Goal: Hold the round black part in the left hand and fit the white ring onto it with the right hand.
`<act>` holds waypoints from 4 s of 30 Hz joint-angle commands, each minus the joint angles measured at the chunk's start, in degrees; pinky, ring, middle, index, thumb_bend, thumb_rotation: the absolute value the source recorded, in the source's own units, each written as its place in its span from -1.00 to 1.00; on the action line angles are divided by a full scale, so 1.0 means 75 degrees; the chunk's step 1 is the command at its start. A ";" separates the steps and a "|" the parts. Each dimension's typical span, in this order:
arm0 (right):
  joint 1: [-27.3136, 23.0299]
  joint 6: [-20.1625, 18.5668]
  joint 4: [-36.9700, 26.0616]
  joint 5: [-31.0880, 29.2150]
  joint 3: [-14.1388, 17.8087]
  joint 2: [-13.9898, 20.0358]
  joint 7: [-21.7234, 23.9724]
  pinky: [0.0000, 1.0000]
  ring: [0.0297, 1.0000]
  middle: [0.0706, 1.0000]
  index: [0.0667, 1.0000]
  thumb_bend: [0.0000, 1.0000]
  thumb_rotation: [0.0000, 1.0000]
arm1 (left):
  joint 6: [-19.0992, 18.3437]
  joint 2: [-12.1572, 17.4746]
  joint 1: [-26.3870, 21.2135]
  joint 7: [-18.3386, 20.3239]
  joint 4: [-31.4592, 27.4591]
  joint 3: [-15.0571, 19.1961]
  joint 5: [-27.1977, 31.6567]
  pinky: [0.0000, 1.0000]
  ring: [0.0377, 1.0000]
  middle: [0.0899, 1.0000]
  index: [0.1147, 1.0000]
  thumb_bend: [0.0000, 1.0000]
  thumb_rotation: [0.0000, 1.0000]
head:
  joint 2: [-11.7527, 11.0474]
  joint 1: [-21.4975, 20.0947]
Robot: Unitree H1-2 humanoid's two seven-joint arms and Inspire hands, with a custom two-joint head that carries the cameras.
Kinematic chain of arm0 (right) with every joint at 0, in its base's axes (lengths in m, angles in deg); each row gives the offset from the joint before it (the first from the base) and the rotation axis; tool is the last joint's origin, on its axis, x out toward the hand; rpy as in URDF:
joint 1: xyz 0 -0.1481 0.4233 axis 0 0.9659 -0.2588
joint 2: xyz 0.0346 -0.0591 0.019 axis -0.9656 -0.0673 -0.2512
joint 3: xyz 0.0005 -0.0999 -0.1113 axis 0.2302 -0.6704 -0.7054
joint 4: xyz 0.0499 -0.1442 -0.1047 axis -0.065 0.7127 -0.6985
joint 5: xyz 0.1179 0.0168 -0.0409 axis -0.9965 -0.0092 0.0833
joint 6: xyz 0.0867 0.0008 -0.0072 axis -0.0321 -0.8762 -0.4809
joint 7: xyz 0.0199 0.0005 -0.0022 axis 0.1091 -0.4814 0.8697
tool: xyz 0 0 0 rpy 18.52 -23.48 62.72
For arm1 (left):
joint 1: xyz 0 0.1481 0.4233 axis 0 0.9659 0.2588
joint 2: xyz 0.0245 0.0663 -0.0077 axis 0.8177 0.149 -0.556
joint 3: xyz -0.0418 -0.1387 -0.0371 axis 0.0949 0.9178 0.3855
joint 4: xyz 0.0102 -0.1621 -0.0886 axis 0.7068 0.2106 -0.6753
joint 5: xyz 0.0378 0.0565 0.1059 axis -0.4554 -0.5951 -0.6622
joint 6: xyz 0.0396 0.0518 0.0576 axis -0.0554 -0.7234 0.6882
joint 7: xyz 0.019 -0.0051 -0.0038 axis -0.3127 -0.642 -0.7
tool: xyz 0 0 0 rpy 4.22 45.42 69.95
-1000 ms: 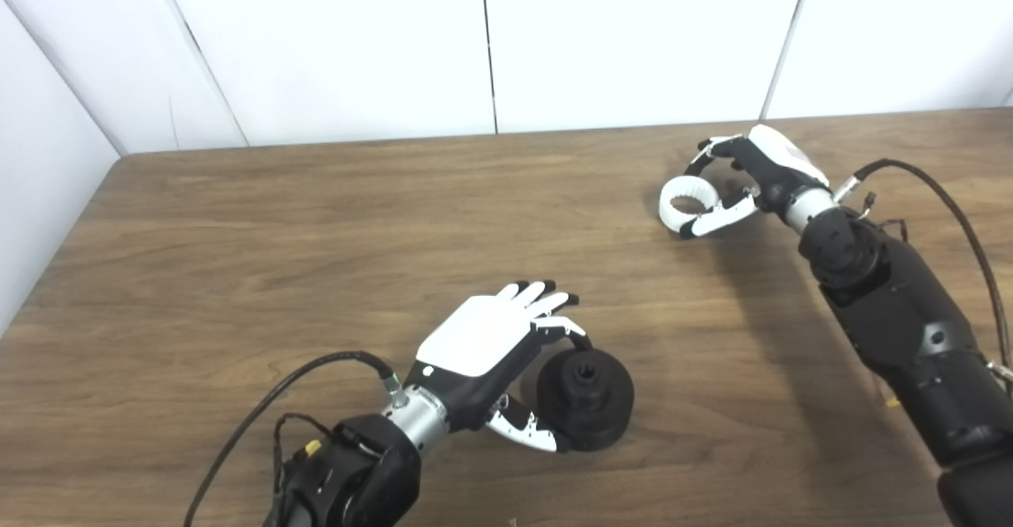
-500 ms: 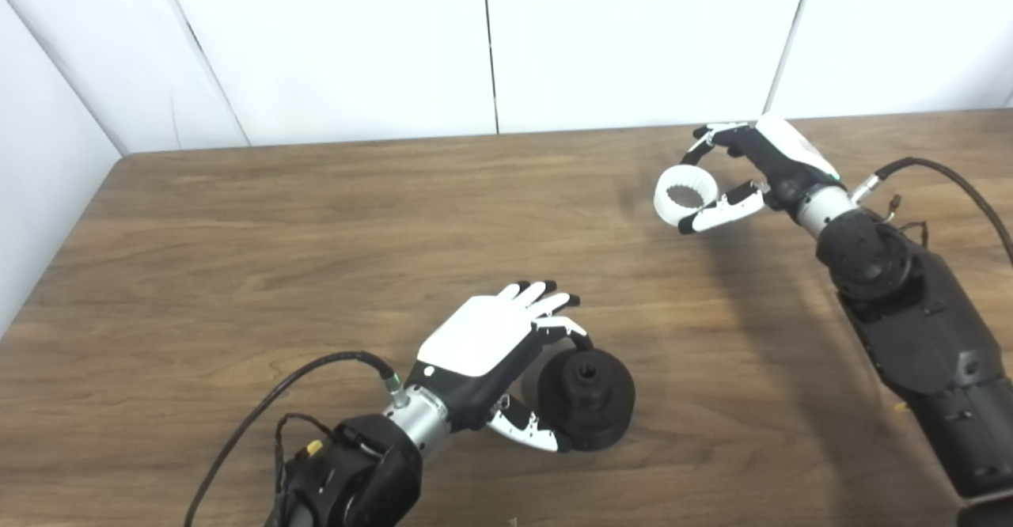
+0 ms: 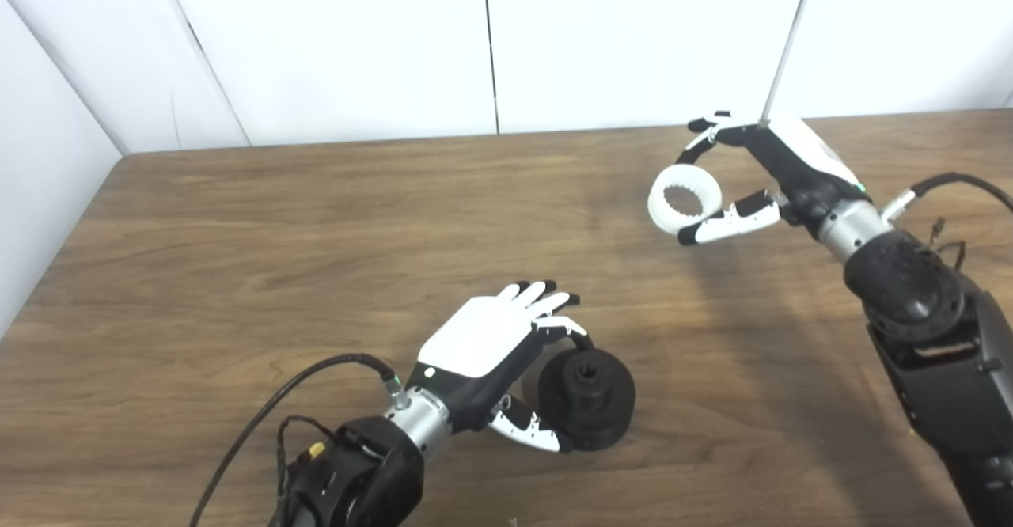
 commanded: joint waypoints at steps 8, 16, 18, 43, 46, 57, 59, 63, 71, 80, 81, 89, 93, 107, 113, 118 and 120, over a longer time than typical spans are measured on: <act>0.0315 -0.0408 -0.2046 -0.0368 0.0307 0.0177 0.0466 0.82 0.91 0.71 -0.09 0.05 -0.68 | -0.0048 -0.0053 -0.0124 0.0034 0.0074 -0.0018 -0.0211 1.00 1.00 0.90 0.35 0.80 -0.55 | 0.0057 0.0015; 0.0638 -0.0825 -0.3234 -0.0436 0.0273 0.0190 0.0938 0.77 0.90 0.69 -0.09 0.05 -0.68 | -0.0050 -0.0124 -0.0131 0.0023 0.0081 -0.0033 -0.0273 1.00 1.00 0.89 0.34 0.81 -0.54 | 0.0084 0.0030; 0.0675 -0.0963 -0.3444 -0.0461 0.0247 0.0186 0.1054 0.76 0.90 0.68 -0.09 0.05 -0.68 | -0.0058 -0.0140 -0.0140 0.0039 0.0075 -0.0036 -0.0286 1.00 1.00 0.89 0.34 0.81 -0.54 | 0.0081 0.0042; 0.1382 -0.0908 -0.3830 -0.0383 -0.0380 0.0112 0.1566 0.67 0.88 0.68 -0.09 0.05 -0.68 | -0.0048 -0.0131 -0.0187 0.0104 0.0056 -0.0005 -0.0175 1.00 1.00 0.90 0.34 0.80 -0.52 | 0.0148 0.0046; 0.1439 -0.0768 -0.3711 -0.0349 -0.0455 0.0062 0.1516 0.65 0.87 0.68 -0.09 0.05 -0.68 | -0.0051 -0.0127 -0.0190 0.0125 0.0035 -0.0001 -0.0168 1.00 1.00 0.90 0.35 0.80 -0.53 | 0.0135 0.0058; 0.1483 -0.0652 -0.3453 -0.0212 -0.0770 -0.0130 0.1584 0.67 0.90 0.69 -0.09 0.05 -0.68 | -0.0093 -0.0138 -0.0222 0.0229 -0.0010 0.0023 -0.0178 1.00 1.00 0.91 0.35 0.79 -0.54 | 0.0148 0.0081; 0.1477 -0.0629 -0.3422 -0.0135 -0.0838 -0.0144 0.1587 0.65 0.89 0.69 -0.09 0.05 -0.68 | -0.0085 -0.0141 -0.0227 0.0223 -0.0011 0.0027 -0.0184 1.00 1.00 0.90 0.34 0.80 -0.54 | 0.0156 0.0081; 0.1452 -0.0525 -0.3338 -0.0072 -0.0945 -0.0122 0.1593 0.59 0.88 0.68 -0.09 0.05 -0.68 | -0.0070 -0.0144 -0.0235 0.0203 0.0012 0.0029 -0.0171 1.00 1.00 0.90 0.34 0.80 -0.54 | 0.0159 0.0084; 0.1430 -0.0552 -0.3277 -0.0126 -0.1064 -0.0199 0.1673 0.60 0.91 0.69 -0.09 0.05 -0.68 | -0.0076 -0.0168 -0.0217 0.0199 0.0000 0.0024 -0.0165 1.00 1.00 0.90 0.33 0.81 -0.56 | 0.0180 0.0059; 0.1347 -0.0543 -0.3245 -0.0042 -0.1316 -0.0288 0.1739 0.60 0.92 0.70 -0.09 0.05 -0.68 | -0.0089 -0.0185 -0.0220 0.0222 -0.0004 0.0011 -0.0154 1.00 1.00 0.90 0.34 0.79 -0.55 | 0.0187 0.0100; 0.1339 -0.0543 -0.3247 -0.0040 -0.1331 -0.0295 0.1741 0.60 0.92 0.70 -0.09 0.05 -0.68 | -0.0087 -0.0188 -0.0222 0.0216 -0.0009 0.0011 -0.0155 1.00 1.00 0.90 0.34 0.79 -0.55 | 0.0194 0.0106; 0.1338 -0.0572 -0.3293 -0.0043 -0.1385 -0.0330 0.1772 0.61 0.92 0.70 -0.09 0.05 -0.68 | -0.0076 -0.0211 -0.0214 0.0191 -0.0015 -0.0006 -0.0196 1.00 1.00 0.89 0.33 0.80 -0.55 | 0.0197 0.0094; 0.1338 -0.0530 -0.3268 -0.0013 -0.1397 -0.0305 0.1774 0.60 0.91 0.70 -0.09 0.05 -0.68 | -0.0109 -0.0251 -0.0203 0.0213 -0.0042 -0.0013 -0.0188 1.00 1.00 0.90 0.34 0.80 -0.56 | 0.0206 0.0112; 0.1202 -0.0573 -0.3235 -0.0011 -0.1310 -0.0266 0.1774 0.62 0.93 0.71 -0.09 0.05 -0.68 | -0.0088 -0.0265 -0.0125 0.0136 -0.0055 -0.0023 -0.0169 1.00 1.00 0.89 0.34 0.79 -0.57 | 0.0185 0.0093; 0.1144 -0.0633 -0.3204 -0.0006 -0.1231 -0.0218 0.1793 0.61 0.92 0.70 -0.09 0.04 -0.68 | -0.0126 -0.0265 -0.0139 0.0173 -0.0084 -0.0037 -0.0229 1.00 1.00 0.89 0.34 0.79 -0.56 | 0.0202 0.0097; 0.1149 -0.0738 -0.3132 -0.0142 -0.1141 -0.0235 0.1812 0.63 0.92 0.71 -0.09 0.05 -0.68 | -0.0104 -0.0231 -0.0140 0.0137 -0.0059 -0.0021 -0.0203 1.00 1.00 0.89 0.33 0.80 -0.56 | 0.0227 0.0096; 0.1167 -0.0685 -0.3094 -0.0136 -0.1135 -0.0226 0.1796 0.62 0.92 0.70 -0.09 0.05 -0.68 | -0.0116 -0.0223 -0.0142 0.0156 -0.0064 -0.0007 -0.0166 1.00 1.00 0.89 0.34 0.79 -0.57 | 0.0236 0.0083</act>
